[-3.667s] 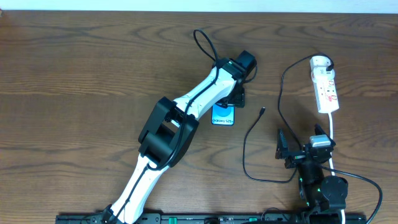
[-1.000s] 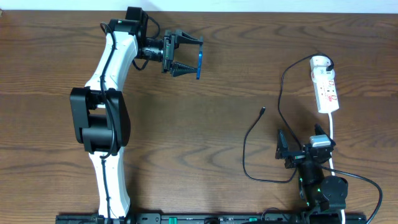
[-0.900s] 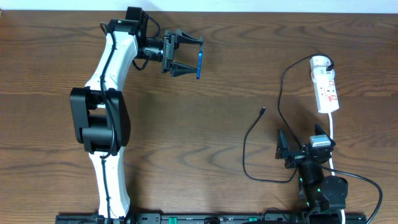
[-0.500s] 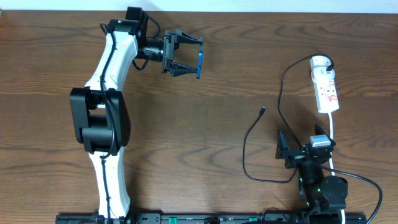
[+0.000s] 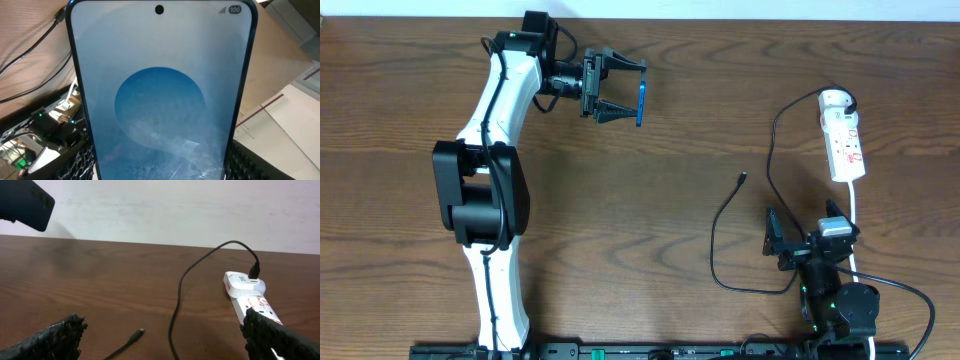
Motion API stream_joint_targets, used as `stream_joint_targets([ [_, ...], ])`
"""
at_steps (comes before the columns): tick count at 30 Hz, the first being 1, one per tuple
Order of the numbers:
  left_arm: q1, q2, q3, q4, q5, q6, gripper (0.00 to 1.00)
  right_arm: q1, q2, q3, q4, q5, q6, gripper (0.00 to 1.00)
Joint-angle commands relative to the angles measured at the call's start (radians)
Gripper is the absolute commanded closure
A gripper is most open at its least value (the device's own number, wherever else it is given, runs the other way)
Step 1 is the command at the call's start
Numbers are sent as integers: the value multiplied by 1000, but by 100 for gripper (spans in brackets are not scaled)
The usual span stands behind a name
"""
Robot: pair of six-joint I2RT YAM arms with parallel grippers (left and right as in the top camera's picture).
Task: Plug charger to phone and switch on socket
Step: 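Lift the smartphone upright with the left gripper and hold it, then move the right gripper toward the phone held by the left gripper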
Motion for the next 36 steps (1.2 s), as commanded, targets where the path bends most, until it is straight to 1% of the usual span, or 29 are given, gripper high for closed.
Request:
stream_joint_targets([
  [1,5,-28,5,-3,59,-9,29,8,-1,-2,-5,11,4,1],
  [5,5,-28,5,-3,59,-11,29,7,-1,-2,-1,20,-2,1],
  [7,5,-28,5,-3,59,-18,29,8,-1,-2,39,13,16,1],
  [10,5,-28,5,-3,59,-20,29,8,-1,-2,221,-134,108,1],
  [12,5,-28,5,-3,59,-20,29,8,-1,-2,350,-158,113,1],
  [18,5,-28,5,-3,59,-20,29,8,14,-2,695,-74,113,1],
  [20,5,-28,5,-3,59,-20,29,8,42,8,767,-74,113,1],
  [21,5,-28,5,-3,59,-20,29,8,63,22,774,-75,113,1],
  [25,5,-28,5,-3,59,-20,29,8,206,147,703,-96,111,1],
  [29,5,-28,5,-3,59,-20,29,8,444,359,596,-173,65,1],
  [30,5,-28,5,-3,59,-20,29,8,509,414,587,-230,57,1],
  [32,5,-28,5,-3,59,-20,29,8,633,505,605,-408,49,1],
  [36,5,-28,5,-3,59,-19,29,8,838,610,750,-785,103,1],
])
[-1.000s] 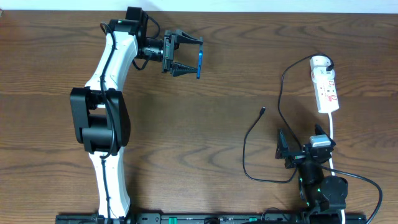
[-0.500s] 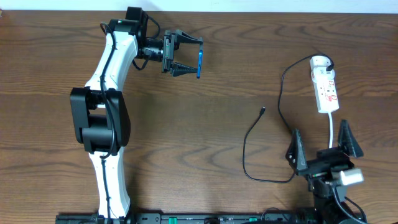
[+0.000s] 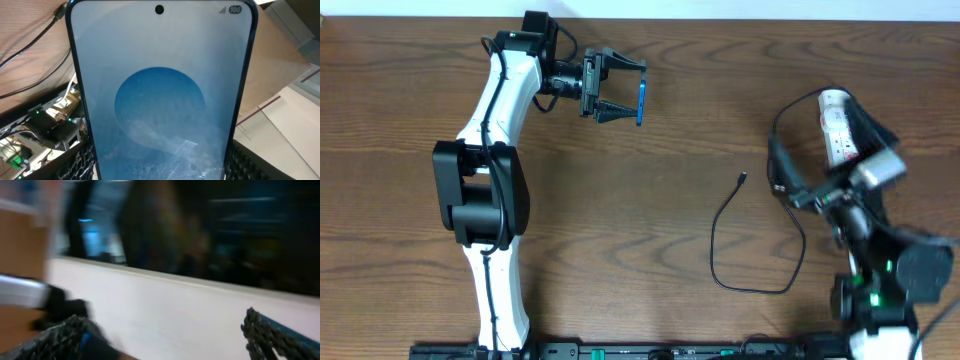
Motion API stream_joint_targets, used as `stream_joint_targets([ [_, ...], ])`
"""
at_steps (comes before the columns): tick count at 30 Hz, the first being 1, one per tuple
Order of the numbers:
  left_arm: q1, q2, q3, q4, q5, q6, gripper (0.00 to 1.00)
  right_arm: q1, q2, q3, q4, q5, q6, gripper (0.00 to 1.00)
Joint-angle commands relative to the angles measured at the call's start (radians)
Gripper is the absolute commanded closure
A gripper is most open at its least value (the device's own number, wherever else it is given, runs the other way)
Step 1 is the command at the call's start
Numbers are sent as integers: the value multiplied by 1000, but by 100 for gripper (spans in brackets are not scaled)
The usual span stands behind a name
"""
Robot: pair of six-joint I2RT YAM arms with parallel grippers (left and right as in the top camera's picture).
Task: Plug charger to phone and switch on socket
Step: 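Move the right gripper toward the phone held by the left gripper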
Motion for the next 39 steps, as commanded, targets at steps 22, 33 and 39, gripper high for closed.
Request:
stream_joint_targets([
  [22,5,-28,5,-2,52,2,29,293,752,1010,-1099,274,144,1],
  [33,5,-28,5,85,-19,-106,29,442,774,1106,-1317,403,108,1],
  [39,5,-28,5,138,-47,-156,29,453,804,1105,-1309,488,310,1],
])
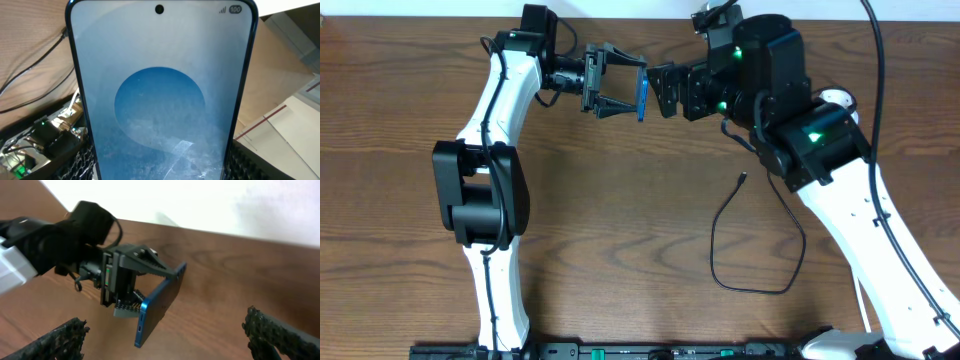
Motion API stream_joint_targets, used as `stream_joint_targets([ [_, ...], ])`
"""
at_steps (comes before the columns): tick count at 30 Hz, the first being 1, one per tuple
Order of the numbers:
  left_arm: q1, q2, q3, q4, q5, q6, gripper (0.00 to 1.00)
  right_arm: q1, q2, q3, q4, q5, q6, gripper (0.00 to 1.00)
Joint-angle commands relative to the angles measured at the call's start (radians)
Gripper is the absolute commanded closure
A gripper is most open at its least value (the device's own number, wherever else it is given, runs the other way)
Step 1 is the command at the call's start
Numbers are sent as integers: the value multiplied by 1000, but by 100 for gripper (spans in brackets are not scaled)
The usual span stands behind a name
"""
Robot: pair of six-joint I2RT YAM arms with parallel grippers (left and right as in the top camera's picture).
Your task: Plug charger to phone and switch on socket
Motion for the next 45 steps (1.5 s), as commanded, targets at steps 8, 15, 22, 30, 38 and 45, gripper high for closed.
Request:
stream_joint_targets([
  [8,5,-28,5,13,-14,-94,28,53,43,13,-53,61,179,1],
  [15,4,-28,5,50,-20,-126,29,70,89,16,-58,68,240,5],
  [22,4,-28,5,61,-104,-161,29,88,153,18,-64,98,249,5],
  [30,4,-28,5,87,-143,-167,29,95,269,18,-36,132,273,5],
  [38,2,-28,5,88,-190,-167,29,95,298,18,23,139,281,22],
  [45,1,-28,5,117,-197,-166,29,95,301,18,53,170,282,34],
])
